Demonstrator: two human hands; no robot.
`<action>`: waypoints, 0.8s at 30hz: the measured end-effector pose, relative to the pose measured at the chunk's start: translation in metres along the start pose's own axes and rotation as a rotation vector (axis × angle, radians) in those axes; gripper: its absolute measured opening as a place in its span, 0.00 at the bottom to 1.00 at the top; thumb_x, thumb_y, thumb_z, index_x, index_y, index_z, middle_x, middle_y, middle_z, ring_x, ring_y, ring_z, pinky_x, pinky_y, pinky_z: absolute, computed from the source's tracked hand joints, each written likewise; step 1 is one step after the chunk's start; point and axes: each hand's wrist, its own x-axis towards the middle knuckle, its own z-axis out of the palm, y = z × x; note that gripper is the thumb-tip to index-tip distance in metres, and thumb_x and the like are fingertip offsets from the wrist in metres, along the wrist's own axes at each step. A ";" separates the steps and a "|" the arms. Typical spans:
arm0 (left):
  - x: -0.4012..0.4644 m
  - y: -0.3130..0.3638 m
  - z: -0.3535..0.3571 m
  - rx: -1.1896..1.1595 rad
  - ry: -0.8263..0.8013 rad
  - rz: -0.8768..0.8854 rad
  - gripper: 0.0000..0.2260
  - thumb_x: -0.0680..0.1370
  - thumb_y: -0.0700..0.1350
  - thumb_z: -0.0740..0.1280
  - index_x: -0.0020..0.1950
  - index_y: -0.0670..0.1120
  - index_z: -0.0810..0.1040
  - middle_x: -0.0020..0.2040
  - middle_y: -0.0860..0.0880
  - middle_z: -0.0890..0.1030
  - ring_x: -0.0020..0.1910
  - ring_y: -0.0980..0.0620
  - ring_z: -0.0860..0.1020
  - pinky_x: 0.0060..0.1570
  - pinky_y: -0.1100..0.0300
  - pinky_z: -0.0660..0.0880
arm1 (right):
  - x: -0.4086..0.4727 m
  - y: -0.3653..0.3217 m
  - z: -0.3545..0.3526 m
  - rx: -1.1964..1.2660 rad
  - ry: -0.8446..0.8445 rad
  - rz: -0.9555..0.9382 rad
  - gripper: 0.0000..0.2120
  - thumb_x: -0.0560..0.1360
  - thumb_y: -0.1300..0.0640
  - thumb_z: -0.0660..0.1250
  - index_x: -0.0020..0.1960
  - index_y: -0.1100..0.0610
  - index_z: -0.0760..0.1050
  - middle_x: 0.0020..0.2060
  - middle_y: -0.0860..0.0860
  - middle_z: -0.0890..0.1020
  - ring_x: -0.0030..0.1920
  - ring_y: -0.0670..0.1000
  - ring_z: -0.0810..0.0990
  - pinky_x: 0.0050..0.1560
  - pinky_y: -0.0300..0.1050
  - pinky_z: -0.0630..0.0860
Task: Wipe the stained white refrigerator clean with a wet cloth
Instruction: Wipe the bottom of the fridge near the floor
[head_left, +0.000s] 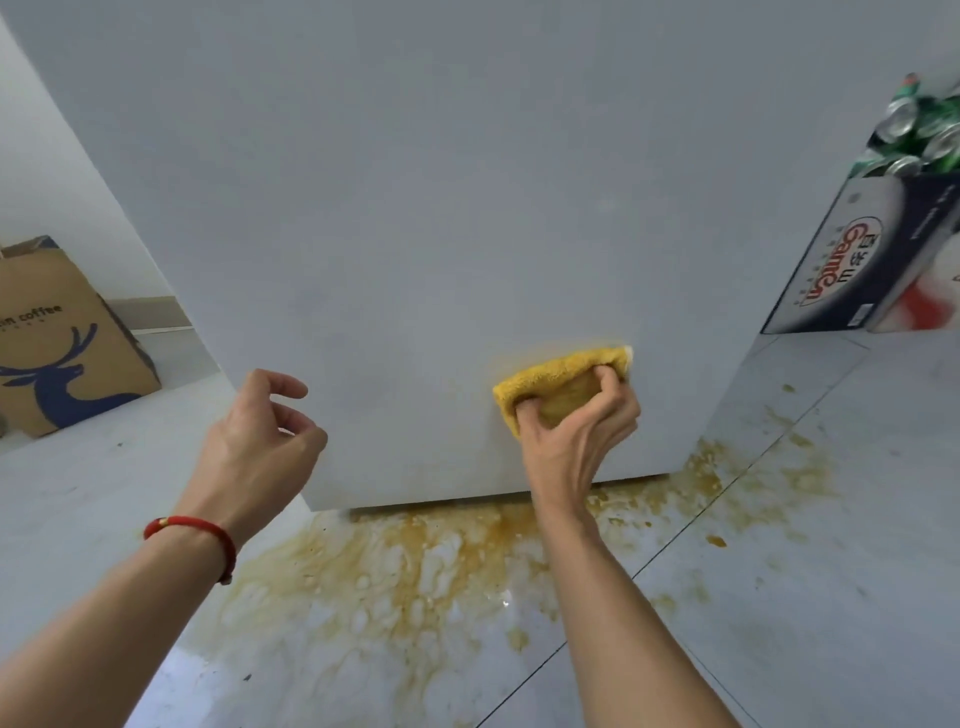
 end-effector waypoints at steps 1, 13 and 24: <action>0.000 0.000 0.003 0.003 -0.008 0.007 0.14 0.77 0.39 0.66 0.60 0.53 0.71 0.45 0.50 0.82 0.45 0.46 0.82 0.46 0.46 0.80 | 0.008 0.008 -0.008 -0.011 0.006 -0.002 0.36 0.68 0.58 0.75 0.73 0.63 0.67 0.69 0.62 0.67 0.64 0.63 0.68 0.66 0.55 0.67; 0.014 -0.020 0.018 -0.110 0.011 -0.021 0.14 0.78 0.38 0.67 0.56 0.55 0.73 0.44 0.47 0.82 0.41 0.42 0.84 0.46 0.37 0.82 | 0.081 0.004 -0.018 0.358 0.098 0.662 0.37 0.77 0.50 0.43 0.84 0.54 0.34 0.83 0.52 0.35 0.83 0.53 0.35 0.81 0.59 0.35; 0.008 -0.050 0.023 -0.101 0.323 0.176 0.20 0.73 0.35 0.64 0.52 0.62 0.70 0.52 0.60 0.77 0.42 0.40 0.81 0.45 0.33 0.80 | 0.098 0.041 -0.048 0.361 0.020 0.825 0.31 0.85 0.51 0.45 0.84 0.50 0.35 0.84 0.49 0.40 0.84 0.53 0.41 0.82 0.60 0.41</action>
